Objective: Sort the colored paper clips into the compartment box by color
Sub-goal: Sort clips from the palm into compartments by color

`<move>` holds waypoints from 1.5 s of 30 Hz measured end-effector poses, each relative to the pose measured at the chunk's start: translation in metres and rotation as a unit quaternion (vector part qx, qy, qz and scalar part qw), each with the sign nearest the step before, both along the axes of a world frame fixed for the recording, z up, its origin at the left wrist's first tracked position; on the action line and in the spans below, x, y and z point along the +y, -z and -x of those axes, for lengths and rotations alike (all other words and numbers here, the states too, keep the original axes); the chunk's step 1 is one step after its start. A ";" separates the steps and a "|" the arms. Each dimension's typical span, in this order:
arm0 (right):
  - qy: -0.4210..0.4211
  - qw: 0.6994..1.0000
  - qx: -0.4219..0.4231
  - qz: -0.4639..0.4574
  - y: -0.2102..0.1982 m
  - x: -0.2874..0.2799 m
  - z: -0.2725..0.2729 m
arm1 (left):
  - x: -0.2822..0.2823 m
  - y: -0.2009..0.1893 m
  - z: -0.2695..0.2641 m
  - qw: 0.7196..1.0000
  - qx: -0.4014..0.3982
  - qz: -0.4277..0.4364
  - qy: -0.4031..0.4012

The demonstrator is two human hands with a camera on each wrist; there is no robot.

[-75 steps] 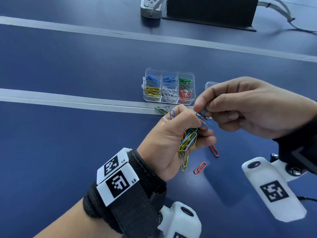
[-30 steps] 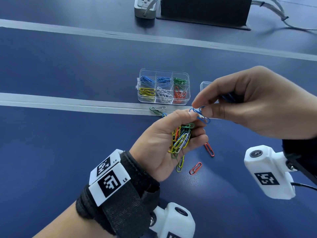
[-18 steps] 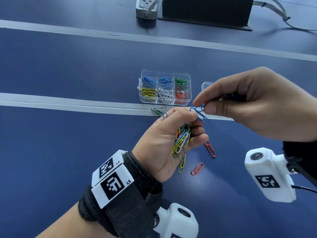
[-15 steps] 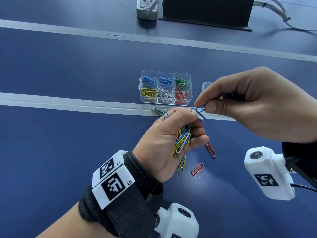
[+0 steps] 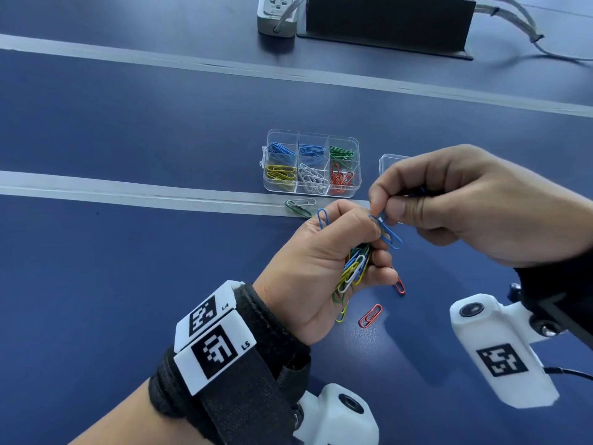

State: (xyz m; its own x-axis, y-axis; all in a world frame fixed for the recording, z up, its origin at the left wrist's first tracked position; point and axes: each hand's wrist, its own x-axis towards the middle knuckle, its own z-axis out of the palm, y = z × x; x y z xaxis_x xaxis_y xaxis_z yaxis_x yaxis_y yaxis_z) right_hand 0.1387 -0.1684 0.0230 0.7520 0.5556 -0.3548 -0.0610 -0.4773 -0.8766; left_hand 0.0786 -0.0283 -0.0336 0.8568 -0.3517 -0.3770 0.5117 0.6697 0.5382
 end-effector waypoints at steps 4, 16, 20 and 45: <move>-0.022 0.997 -0.078 0.014 -0.001 0.001 0.002 | 0.000 0.001 -0.001 1.000 0.015 0.002 0.010; -0.005 0.972 -0.222 0.069 0.001 -0.002 0.003 | 0.006 -0.003 -0.003 1.000 0.020 -0.013 -0.011; 0.005 0.977 -0.207 0.053 0.000 -0.005 0.002 | 0.006 -0.002 -0.005 0.999 0.028 -0.016 -0.022; 0.023 0.983 -0.181 0.028 -0.002 0.000 0.014 | 0.008 -0.005 -0.007 0.993 0.060 0.037 -0.090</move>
State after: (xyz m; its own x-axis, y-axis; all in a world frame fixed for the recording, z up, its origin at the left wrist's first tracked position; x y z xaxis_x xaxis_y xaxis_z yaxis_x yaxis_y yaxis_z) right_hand 0.1247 -0.1684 0.0247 0.8587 0.5049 -0.0878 0.2272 -0.5287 -0.8178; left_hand 0.0851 -0.0202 -0.0291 0.8592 -0.2266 -0.4587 0.4369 0.7915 0.4273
